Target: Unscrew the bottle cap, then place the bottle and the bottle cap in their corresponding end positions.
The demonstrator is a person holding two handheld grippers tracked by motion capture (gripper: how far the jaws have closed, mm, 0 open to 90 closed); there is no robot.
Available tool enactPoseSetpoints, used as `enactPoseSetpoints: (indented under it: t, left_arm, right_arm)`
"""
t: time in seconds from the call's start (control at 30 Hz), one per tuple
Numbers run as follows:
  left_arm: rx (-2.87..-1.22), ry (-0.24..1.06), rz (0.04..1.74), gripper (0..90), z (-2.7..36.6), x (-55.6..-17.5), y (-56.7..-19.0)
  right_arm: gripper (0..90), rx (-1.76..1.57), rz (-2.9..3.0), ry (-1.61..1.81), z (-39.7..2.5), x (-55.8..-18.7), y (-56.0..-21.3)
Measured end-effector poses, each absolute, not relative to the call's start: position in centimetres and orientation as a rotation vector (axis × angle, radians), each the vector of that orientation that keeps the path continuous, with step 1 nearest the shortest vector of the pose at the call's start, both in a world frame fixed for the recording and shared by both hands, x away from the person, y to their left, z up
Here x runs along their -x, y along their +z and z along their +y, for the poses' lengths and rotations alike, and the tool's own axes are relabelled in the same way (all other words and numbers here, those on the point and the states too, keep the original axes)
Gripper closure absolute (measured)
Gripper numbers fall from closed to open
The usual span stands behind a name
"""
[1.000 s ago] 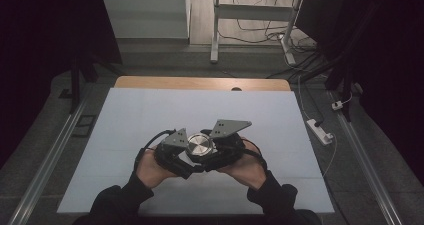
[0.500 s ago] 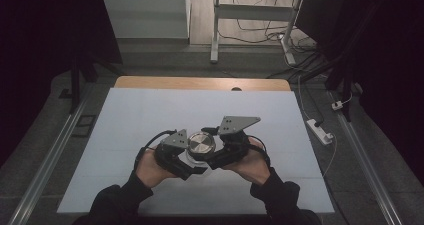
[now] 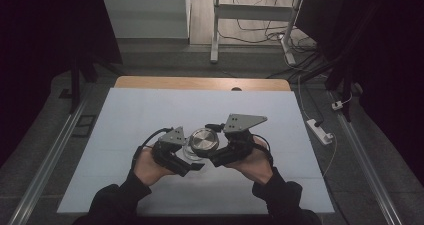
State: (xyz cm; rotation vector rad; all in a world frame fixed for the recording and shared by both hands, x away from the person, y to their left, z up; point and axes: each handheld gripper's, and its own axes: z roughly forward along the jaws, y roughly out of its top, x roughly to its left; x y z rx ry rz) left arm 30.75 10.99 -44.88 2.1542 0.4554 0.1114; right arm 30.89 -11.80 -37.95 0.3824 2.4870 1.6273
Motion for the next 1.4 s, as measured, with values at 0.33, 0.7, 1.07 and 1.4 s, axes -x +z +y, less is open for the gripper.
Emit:
enactPoseSetpoints:
  t: [0.33, 0.7, 1.07, 1.4]
  left_arm:
    - [-2.158, 0.143, 0.51, 15.6, 12.2, -31.5, -45.1]
    - [-2.153, 0.172, 0.568, 15.6, 12.8, -32.3, -45.4]
    - [-2.144, 0.21, 0.586, 15.6, 13.2, -33.3, -45.0]
    - [-2.13, 0.225, 0.601, 15.6, 13.1, -34.5, -44.7]
  right_arm:
    - [19.4, -0.389, 2.48, 1.623, -12.7, -30.6, -38.1]
    - [19.4, -0.383, 2.478, 1.632, -13.7, -29.8, -38.7]
    - [19.5, -0.367, 2.485, 1.629, -13.7, -29.1, -39.4]
    - [19.5, -0.359, 2.505, 1.636, -13.3, -28.7, -40.9]
